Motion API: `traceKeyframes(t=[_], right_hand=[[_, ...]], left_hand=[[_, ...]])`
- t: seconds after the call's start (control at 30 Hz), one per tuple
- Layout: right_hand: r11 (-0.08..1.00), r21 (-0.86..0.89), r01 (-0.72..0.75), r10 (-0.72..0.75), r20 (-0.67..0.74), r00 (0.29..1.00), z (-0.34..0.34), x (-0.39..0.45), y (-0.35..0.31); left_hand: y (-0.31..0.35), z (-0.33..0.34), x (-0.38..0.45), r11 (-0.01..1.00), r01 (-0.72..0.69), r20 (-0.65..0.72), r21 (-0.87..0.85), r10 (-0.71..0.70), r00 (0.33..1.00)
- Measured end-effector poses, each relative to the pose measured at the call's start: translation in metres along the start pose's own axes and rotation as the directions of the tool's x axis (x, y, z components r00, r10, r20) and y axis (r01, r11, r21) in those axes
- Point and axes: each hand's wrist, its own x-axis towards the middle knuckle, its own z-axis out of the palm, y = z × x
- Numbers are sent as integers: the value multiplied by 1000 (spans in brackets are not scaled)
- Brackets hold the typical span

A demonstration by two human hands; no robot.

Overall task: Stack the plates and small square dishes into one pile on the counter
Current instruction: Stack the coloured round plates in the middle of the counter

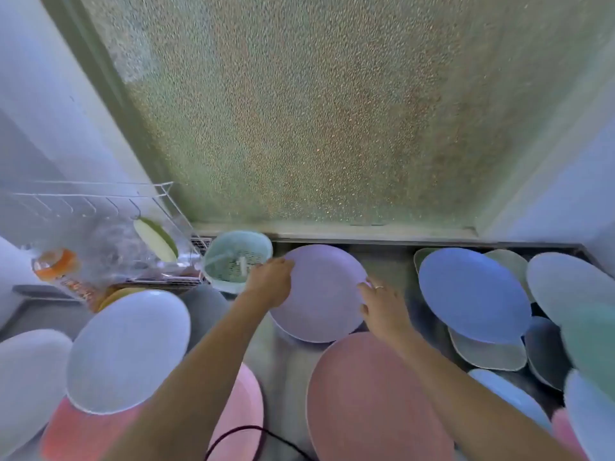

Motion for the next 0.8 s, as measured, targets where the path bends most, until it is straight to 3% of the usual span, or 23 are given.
traceKeyframes(t=[0.13,0.2,0.4,0.63,0.7,0.8], right_hand=[[941,189,-283,277,56,959,9,0,1],[900,246,-360,346,99,933,14,5,-2],[810,343,-476,447,163,879,29,15,-9],[595,483,-643,605,257,754,26,33,-11],[569,509,-646,626,241,742,24,36,-9],[598,525,-606,647,129,751,17,33,-4]], left_hand=[[-7,34,-15,996,82,102,-46,-77,992],[-10,47,-19,989,131,144,-72,-120,982],[-12,59,-24,919,314,195,-239,-272,943],[-20,63,-18,778,423,238,-465,-350,906],[-23,63,-17,739,431,222,-517,-371,902],[-23,62,-22,764,413,115,-496,-414,903]])
